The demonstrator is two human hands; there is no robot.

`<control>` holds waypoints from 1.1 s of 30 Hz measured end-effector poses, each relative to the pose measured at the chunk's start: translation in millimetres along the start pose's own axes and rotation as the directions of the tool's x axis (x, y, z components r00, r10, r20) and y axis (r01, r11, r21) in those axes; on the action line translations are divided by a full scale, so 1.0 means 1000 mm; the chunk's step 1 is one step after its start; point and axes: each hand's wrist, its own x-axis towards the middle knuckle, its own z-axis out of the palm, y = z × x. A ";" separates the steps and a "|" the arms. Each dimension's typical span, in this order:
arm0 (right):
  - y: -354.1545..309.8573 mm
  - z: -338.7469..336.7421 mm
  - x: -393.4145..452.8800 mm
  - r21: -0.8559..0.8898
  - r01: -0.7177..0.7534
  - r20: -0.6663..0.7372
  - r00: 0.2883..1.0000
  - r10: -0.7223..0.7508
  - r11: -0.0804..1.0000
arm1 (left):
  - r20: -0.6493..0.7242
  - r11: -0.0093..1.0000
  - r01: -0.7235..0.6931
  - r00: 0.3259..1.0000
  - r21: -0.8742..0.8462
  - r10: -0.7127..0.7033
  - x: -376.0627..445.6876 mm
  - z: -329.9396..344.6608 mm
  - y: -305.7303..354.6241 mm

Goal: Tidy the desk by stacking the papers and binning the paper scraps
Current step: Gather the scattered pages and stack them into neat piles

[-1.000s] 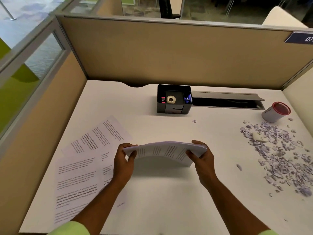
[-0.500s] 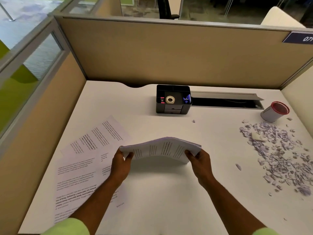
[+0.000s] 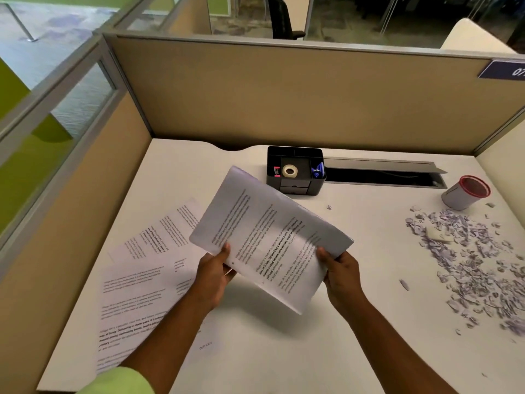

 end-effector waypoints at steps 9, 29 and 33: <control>-0.030 -0.013 0.000 -0.196 0.147 0.155 0.981 -0.117 0.970 | 0.087 0.825 -0.500 0.864 0.263 0.496 -0.019 0.026 0.041; -0.033 0.029 -0.018 -0.527 0.619 0.222 0.762 -0.609 0.583 | 0.250 0.537 -0.643 0.737 0.546 0.628 -0.036 0.033 0.027; -0.041 0.034 -0.014 -0.644 0.719 0.367 0.592 -0.718 0.263 | 0.252 0.522 -0.629 0.744 0.576 0.619 -0.034 0.037 0.027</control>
